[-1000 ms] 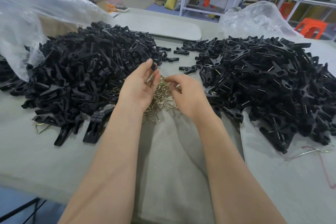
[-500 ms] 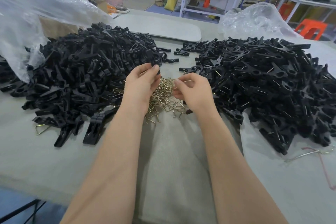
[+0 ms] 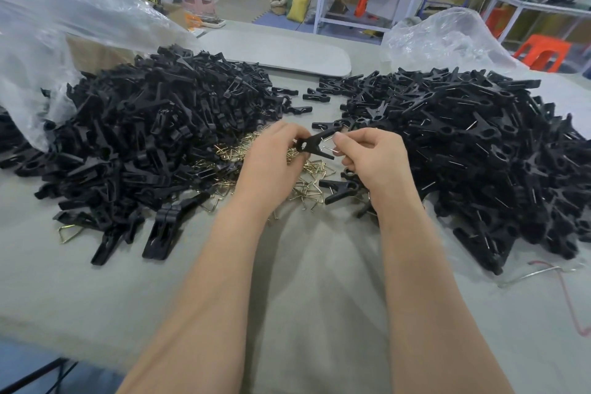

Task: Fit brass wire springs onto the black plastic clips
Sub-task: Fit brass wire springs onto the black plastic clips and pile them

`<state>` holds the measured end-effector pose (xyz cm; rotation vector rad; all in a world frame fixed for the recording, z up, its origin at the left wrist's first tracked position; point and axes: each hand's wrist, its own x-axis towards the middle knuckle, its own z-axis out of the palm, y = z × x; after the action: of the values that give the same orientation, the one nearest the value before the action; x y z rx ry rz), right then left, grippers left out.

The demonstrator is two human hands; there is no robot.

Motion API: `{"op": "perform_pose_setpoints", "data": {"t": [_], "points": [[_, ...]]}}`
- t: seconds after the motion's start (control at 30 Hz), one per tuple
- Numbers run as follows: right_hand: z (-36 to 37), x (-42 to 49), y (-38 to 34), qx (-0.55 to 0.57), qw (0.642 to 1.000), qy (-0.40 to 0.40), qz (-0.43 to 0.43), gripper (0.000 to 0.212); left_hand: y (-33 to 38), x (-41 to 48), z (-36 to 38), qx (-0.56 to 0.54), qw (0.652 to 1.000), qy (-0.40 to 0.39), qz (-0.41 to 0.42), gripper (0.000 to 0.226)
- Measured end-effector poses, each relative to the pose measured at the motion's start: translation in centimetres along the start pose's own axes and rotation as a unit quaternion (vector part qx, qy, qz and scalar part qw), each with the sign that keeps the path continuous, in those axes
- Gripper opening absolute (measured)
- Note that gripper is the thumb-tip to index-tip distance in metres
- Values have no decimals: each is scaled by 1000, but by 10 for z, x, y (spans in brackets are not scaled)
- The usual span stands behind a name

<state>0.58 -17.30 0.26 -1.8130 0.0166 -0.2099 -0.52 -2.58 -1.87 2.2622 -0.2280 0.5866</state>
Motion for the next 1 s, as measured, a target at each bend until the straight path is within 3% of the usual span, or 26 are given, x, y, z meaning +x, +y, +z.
{"op": "perform_pose_setpoints", "data": {"t": [0.2, 0.6, 0.8, 0.9, 0.97, 1.0], "points": [[1, 0, -1, -55, 998, 26, -19, 20, 0, 0, 1, -3, 1000, -2, 23, 21], [0, -2, 0, -34, 999, 1, 9, 21, -4, 0, 2, 22, 999, -9, 33, 19], [4, 0, 3, -104, 994, 30, -13, 22, 0, -1, -1, 29, 998, -32, 37, 18], [-5, 1, 2, -1, 997, -57, 48, 19, -1, -1, -7, -20, 998, -64, 13, 15], [-13, 1, 3, 158, 963, -164, 143, 18, 3, -2, -10, -106, 990, -87, -14, 18], [-16, 0, 4, 195, 939, -213, 186, 31, 5, -2, -11, -142, 985, -95, -20, 20]]}}
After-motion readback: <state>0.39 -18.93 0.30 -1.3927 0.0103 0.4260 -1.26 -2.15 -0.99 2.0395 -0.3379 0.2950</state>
